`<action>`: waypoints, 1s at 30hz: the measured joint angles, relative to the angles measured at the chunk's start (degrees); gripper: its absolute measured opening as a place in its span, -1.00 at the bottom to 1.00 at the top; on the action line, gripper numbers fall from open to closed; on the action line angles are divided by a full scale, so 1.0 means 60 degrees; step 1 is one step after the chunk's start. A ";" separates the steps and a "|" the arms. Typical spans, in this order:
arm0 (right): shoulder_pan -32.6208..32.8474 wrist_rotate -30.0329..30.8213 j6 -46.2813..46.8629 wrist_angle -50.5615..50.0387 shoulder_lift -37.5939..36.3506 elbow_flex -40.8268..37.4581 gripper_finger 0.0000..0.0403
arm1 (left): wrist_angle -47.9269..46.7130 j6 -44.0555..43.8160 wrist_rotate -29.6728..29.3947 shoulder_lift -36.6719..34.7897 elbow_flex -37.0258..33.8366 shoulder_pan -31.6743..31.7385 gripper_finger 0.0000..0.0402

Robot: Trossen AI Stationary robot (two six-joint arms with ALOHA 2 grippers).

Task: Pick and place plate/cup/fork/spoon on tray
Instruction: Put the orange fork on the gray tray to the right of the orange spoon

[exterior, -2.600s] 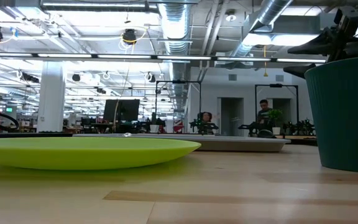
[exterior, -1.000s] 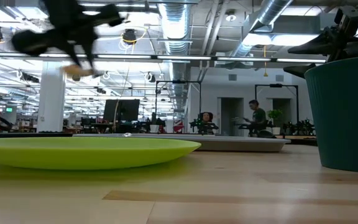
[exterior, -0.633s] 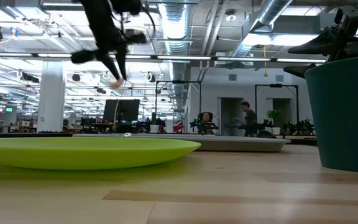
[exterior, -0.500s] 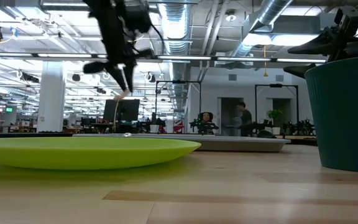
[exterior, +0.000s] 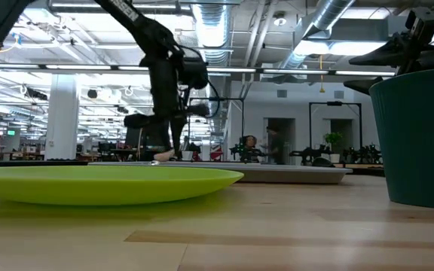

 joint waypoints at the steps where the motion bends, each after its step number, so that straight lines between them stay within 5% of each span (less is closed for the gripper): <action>1: 0.0000 0.0000 0.0000 0.0000 0.0000 0.0003 0.16 | -0.0027 -0.0113 -0.0004 0.0072 0.0000 0.0011 -0.85; 30: 0.0004 0.0000 -0.0011 -0.0015 0.0000 0.0003 0.16 | -0.0100 -0.0449 -0.0445 0.0151 -0.0084 0.0079 -0.83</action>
